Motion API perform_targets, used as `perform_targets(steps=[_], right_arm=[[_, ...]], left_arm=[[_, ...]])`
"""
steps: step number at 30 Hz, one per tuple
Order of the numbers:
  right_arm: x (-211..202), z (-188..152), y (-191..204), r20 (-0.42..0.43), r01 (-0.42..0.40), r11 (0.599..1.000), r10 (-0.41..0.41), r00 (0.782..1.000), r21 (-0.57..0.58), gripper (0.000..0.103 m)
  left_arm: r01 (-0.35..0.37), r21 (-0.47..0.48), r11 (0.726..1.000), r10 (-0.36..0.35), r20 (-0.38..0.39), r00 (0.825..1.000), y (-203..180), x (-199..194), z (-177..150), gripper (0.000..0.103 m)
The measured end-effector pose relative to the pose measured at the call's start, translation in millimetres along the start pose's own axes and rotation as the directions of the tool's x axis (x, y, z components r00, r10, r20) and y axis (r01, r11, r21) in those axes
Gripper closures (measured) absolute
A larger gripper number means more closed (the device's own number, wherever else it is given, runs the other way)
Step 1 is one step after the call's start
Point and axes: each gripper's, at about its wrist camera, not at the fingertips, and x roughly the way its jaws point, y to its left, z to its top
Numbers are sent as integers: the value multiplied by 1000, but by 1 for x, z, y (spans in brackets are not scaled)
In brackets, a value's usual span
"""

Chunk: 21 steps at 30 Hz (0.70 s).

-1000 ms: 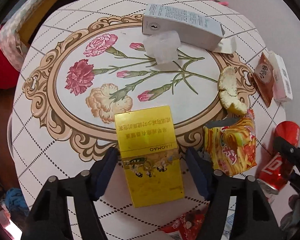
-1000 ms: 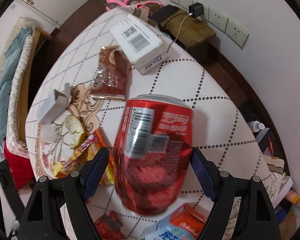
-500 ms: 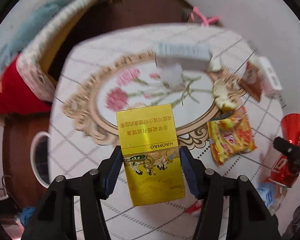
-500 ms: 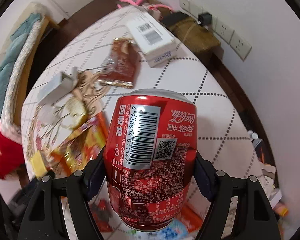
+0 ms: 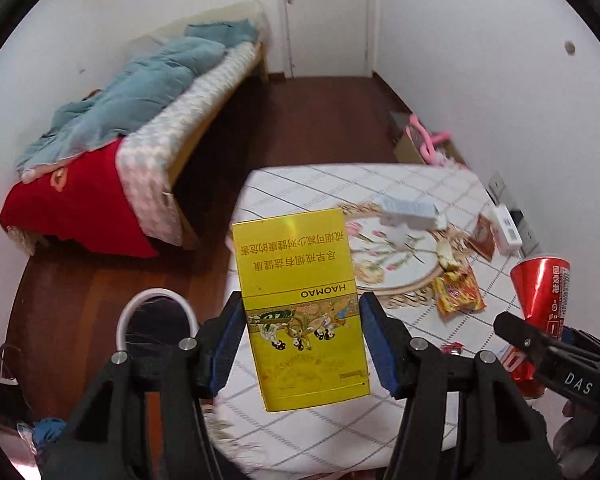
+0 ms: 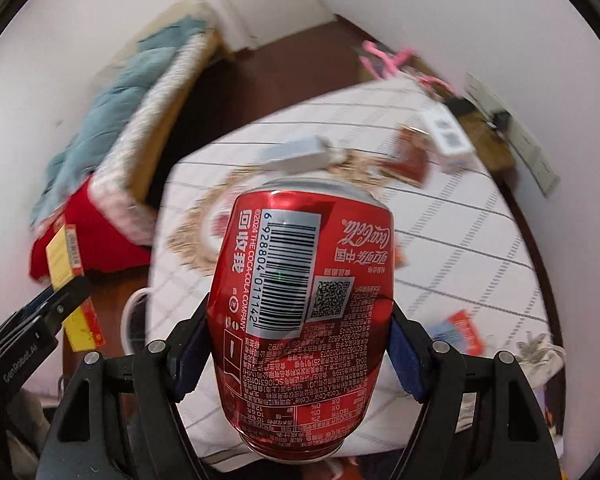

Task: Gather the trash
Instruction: 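Carry the box and can over the white bin and release both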

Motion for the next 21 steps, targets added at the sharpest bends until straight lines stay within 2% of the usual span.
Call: perform_targets(steps=[6,10,14,17,20,21], right_arm=[[-5,-12,92,11,-88,991,89,996,-104,25],[23,-19,163,-47,-149,971,143,989,-186,25],[83,-29,235,-146,-190,948,156,977,-257,25],[147,-38,284,-235,-206,932,137,962,-298,25],[217,-46,323,-318,-214,922,108,942,-322,25],[238,-50,332,-337,-205,922,89,937,-329,25]], left_arm=[[-40,-59,997,42,47,998,76,-19,-2,49],[-82,-111,990,86,35,996,136,-4,-8,49],[-131,-182,974,128,-27,991,203,33,-21,49],[-156,-247,956,132,-111,985,260,75,-34,49],[-136,-345,929,63,-214,975,311,127,-52,49],[-116,-376,919,17,-255,967,331,150,-57,49]])
